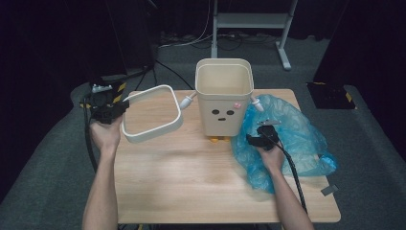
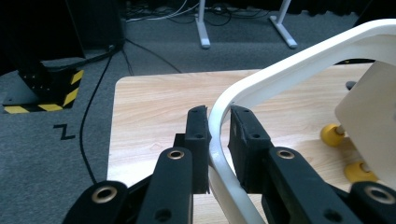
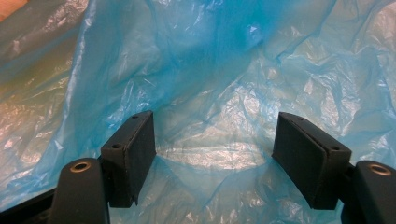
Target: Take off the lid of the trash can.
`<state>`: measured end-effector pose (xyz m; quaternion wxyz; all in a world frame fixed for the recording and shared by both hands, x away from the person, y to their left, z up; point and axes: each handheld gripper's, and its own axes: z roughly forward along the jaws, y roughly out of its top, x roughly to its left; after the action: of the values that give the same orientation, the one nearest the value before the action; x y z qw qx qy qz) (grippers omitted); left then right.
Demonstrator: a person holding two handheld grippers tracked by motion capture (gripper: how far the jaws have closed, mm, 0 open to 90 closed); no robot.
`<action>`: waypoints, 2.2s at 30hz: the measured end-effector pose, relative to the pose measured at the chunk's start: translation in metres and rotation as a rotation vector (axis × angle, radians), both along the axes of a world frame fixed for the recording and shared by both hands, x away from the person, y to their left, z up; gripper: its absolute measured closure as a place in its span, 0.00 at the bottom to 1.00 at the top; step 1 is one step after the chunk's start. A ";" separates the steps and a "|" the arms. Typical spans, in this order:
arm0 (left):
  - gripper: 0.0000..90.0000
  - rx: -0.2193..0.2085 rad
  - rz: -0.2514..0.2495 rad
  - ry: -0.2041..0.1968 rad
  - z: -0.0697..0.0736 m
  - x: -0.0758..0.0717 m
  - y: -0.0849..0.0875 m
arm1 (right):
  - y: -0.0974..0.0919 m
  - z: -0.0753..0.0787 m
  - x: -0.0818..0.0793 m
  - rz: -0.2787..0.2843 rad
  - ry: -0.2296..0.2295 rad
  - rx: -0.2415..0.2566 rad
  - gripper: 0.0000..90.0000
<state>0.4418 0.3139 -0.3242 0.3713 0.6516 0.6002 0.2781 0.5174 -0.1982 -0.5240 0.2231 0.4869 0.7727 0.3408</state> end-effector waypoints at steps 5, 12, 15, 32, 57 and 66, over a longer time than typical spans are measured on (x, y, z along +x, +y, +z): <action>0.87 0.005 0.010 0.001 -0.009 0.000 0.000 | 0.000 0.000 0.000 0.000 0.000 0.000 0.33; 0.87 0.002 0.015 0.009 -0.019 0.000 0.001 | 0.000 0.000 0.000 0.000 0.000 0.000 0.33; 0.87 -0.002 0.015 0.013 -0.024 0.000 0.002 | 0.000 0.000 0.000 0.000 0.000 0.000 0.33; 0.87 0.016 0.015 0.027 -0.039 0.003 -0.005 | 0.000 0.000 0.000 0.000 0.000 -0.001 0.33; 0.87 -0.005 0.013 0.071 -0.077 0.015 -0.014 | 0.000 0.000 0.000 -0.003 -0.001 0.000 0.32; 0.87 -0.013 0.000 0.072 -0.089 0.020 -0.022 | 0.000 0.000 0.000 -0.003 -0.001 -0.001 0.32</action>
<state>0.4617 0.2916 -0.4137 0.3534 0.6588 0.6150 0.2506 0.5171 -0.1979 -0.5240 0.2243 0.4878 0.7719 0.3405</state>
